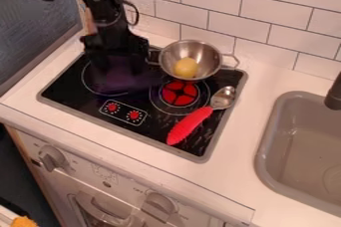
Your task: Move the purple towel to the top left corner of the burner
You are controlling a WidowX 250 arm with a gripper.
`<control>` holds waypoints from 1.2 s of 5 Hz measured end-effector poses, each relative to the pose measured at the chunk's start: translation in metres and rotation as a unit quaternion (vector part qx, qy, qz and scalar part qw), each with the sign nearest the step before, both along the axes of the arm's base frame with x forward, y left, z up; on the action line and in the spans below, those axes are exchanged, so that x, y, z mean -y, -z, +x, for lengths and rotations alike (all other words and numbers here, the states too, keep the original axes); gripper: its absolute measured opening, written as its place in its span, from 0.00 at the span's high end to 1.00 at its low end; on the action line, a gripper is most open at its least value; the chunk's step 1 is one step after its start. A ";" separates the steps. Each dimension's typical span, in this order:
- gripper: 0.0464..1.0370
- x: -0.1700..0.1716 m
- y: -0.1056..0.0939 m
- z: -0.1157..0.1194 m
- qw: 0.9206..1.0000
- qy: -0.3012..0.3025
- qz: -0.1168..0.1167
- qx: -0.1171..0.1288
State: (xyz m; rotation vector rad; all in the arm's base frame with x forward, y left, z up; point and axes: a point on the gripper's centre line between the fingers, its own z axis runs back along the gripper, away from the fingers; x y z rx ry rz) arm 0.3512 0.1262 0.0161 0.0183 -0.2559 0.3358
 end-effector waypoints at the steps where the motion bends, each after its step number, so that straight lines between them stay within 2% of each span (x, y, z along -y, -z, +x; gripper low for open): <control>1: 0.04 -0.014 0.001 0.025 1.000 0.004 -0.004 0.006; 2: 0.04 -0.024 0.002 0.043 1.000 0.014 -0.002 0.007; 3: 0.04 -0.031 0.001 0.051 1.000 0.012 -0.004 0.008; 6: 0.04 -0.028 0.000 0.040 1.000 0.023 -0.013 0.007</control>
